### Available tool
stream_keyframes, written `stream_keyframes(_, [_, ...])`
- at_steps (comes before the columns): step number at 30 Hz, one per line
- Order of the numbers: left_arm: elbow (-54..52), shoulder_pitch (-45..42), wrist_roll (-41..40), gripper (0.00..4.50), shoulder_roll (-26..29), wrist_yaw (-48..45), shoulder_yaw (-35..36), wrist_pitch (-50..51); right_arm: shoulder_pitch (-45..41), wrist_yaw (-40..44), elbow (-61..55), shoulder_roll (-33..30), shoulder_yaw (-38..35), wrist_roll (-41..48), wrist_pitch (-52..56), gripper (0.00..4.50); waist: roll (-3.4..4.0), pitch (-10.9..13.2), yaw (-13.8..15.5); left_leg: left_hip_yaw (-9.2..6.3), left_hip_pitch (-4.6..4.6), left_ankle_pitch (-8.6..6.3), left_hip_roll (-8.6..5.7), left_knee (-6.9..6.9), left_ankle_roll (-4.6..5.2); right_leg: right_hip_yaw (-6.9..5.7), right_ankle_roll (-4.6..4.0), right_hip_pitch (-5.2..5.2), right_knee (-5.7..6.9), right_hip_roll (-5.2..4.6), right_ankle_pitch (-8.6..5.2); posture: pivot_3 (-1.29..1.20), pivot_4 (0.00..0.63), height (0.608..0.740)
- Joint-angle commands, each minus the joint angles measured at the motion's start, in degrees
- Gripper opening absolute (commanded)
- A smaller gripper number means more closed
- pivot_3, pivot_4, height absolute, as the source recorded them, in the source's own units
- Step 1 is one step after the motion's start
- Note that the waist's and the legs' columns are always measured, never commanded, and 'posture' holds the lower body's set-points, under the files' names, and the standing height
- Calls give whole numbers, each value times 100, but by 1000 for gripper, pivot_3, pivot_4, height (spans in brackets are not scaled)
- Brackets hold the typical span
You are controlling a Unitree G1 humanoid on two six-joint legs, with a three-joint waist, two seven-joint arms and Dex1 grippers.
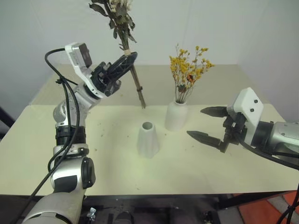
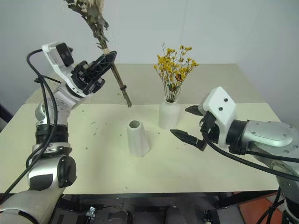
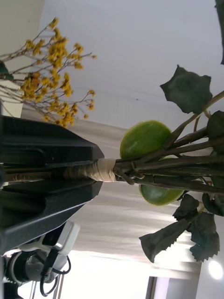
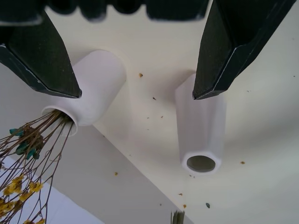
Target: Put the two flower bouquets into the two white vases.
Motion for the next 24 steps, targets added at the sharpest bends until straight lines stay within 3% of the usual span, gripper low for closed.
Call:
stream_keyframes(1, [-219, 29, 36, 112, -29, -134, -166, -86, 48, -150, -183, -97, -256, 132, 43, 4500, 0, 0, -4, 0, 0, 0, 0, 0, 0, 0, 0, 0, -1, 0, 0, 0, 150, 740])
stream_keyframes(24, [-663, 557, 311, 112, -22, -198, -767, -130, 108, -560, -151, -164, -121, 424, 19, 4500, 0, 0, 5, 0, 0, 0, 1, 0, 0, 1, 27, 0, -1, 0, -17, 0, 150, 740])
